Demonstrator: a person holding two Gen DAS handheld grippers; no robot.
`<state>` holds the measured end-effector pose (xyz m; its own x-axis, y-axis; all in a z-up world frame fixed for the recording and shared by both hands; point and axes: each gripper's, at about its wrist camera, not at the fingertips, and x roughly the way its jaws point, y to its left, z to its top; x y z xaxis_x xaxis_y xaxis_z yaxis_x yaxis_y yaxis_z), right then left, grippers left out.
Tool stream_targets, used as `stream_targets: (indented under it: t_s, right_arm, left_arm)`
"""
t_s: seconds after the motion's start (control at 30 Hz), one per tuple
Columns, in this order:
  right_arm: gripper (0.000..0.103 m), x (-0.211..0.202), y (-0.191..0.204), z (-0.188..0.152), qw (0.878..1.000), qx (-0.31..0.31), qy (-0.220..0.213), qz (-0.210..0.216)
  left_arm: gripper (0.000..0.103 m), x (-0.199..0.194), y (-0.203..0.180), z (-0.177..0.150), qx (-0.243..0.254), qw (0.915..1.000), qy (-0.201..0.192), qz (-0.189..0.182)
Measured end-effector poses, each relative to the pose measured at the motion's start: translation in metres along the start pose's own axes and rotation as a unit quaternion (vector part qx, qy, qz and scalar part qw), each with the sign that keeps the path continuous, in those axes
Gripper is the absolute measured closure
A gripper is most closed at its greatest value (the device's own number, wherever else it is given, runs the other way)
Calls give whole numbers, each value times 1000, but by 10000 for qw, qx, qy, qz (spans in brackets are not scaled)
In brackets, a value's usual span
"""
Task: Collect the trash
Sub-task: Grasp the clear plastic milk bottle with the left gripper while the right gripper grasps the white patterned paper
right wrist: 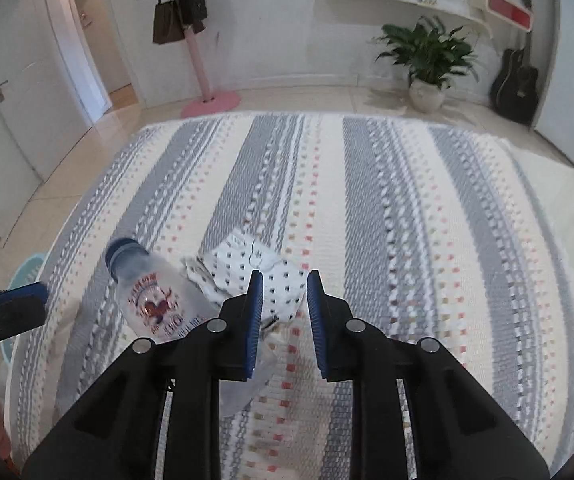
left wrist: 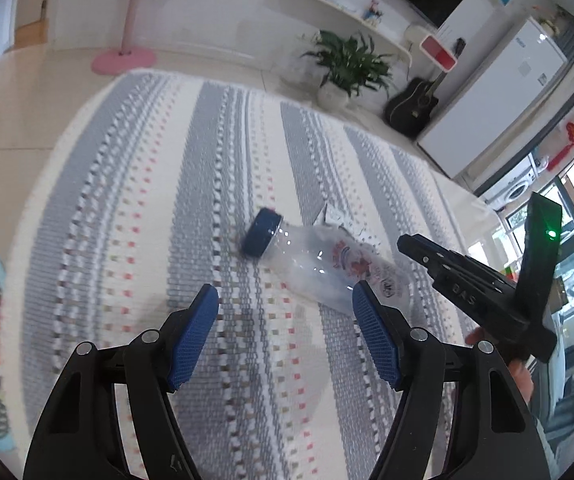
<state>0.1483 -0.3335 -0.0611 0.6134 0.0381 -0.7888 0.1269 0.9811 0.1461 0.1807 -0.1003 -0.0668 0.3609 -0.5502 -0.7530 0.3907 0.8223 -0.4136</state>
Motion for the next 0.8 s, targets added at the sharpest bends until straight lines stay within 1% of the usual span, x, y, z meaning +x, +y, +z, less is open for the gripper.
stream_targets:
  t_s: [0.07, 0.1, 0.17, 0.37, 0.4, 0.47, 0.5, 0.57, 0.63, 0.7, 0.77, 0.8]
  right_arm:
    - [83, 5, 7, -1, 9998, -88, 94, 118]
    - [83, 5, 11, -4, 9995, -122, 128, 276]
    - [83, 1, 17, -9, 9984, -170, 179, 502]
    - [83, -13, 58, -36, 9921, -361, 259, 1177]
    - [83, -15, 64, -39, 9917, -397, 250, 1199]
    - [83, -24, 66, -43, 9931, -405, 79, 1101]
    - [83, -29, 60, -44, 9946, -340, -46, 980]
    - [83, -35, 43, -43, 9953, -113, -135, 949]
    - [83, -39, 23, -41, 9963, 77, -194, 836]
    - [83, -42, 9, -38, 9968, 178, -213, 752]
    - [82, -44, -3, -36, 9965, 317, -199, 741]
    - [78, -44, -6, -34, 9964, 370, -202, 735]
  left_arm:
    - [34, 9, 0, -2, -32, 10000, 66, 8]
    - [33, 12, 1, -2, -53, 9999, 94, -4]
    - [27, 17, 0, 0, -76, 9999, 119, -39]
    - [26, 22, 7, 6, -185, 9994, 173, 217]
    - [26, 23, 6, 7, -162, 9994, 186, 246]
    - [26, 25, 3, 8, -75, 9994, 207, 259]
    - [26, 26, 0, 9, -3, 9994, 215, 258]
    - [24, 30, -6, 10, 178, 9991, 228, 307]
    - [24, 35, -15, 14, 451, 9980, 214, 391]
    - [23, 48, -28, 18, 858, 9940, 382, 553]
    - [23, 56, -37, 17, 1133, 9899, 548, 648]
    - [23, 58, -42, 15, 1270, 9879, 564, 689]
